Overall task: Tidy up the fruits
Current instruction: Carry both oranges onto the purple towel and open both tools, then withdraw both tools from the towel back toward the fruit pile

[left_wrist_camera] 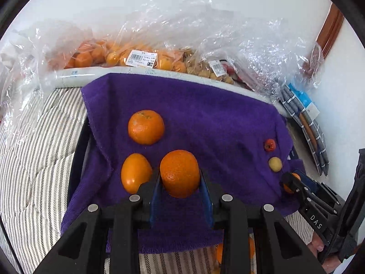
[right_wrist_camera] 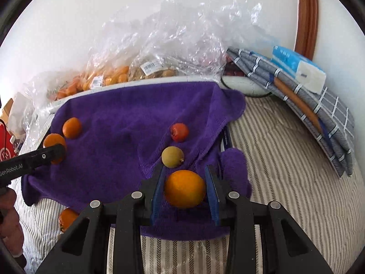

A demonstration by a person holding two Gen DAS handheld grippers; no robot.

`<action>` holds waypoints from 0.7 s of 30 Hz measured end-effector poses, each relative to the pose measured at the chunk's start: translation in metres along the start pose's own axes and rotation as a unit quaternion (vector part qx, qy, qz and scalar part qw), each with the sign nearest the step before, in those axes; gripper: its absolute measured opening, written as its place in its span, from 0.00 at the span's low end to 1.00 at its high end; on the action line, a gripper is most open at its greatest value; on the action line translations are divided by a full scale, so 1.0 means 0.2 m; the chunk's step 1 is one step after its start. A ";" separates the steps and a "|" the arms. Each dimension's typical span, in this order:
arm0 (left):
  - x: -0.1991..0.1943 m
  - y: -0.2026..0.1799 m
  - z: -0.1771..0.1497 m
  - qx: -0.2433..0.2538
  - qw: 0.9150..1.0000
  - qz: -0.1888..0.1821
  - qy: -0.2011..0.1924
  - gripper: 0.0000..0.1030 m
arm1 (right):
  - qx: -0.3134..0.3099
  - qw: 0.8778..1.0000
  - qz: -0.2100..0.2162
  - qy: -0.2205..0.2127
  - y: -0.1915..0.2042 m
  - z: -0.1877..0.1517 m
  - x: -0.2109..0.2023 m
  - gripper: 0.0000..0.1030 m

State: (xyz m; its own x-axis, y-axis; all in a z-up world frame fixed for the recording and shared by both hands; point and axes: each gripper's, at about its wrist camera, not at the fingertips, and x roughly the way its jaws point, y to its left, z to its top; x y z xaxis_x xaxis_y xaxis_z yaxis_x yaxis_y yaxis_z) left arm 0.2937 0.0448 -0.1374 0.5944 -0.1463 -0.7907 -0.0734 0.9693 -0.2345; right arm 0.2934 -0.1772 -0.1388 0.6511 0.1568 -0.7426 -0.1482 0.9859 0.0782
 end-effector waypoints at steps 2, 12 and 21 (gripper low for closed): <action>0.02 0.01 0.00 0.004 1.000 0.003 0.000 0.29 | -0.003 1.000 0.001 0.002 0.00 0.00 0.02 0.34; 0.05 0.00 -0.01 0.004 1.000 -0.005 0.017 0.29 | -0.008 1.000 -0.002 0.011 0.01 0.00 0.04 0.34; -0.13 0.00 -0.04 0.005 1.000 -0.014 -0.011 0.42 | 0.000 1.000 0.000 -0.003 0.03 -0.01 -0.14 0.57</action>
State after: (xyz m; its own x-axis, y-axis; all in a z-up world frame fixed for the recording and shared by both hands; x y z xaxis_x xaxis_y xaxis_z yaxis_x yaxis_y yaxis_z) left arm 0.2721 0.0465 -0.1211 0.6140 -0.1685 -0.7711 -0.0484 0.9671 -0.2498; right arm 0.2732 -0.1764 -0.1197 0.6561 0.1564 -0.7383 -0.1476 0.9860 0.0777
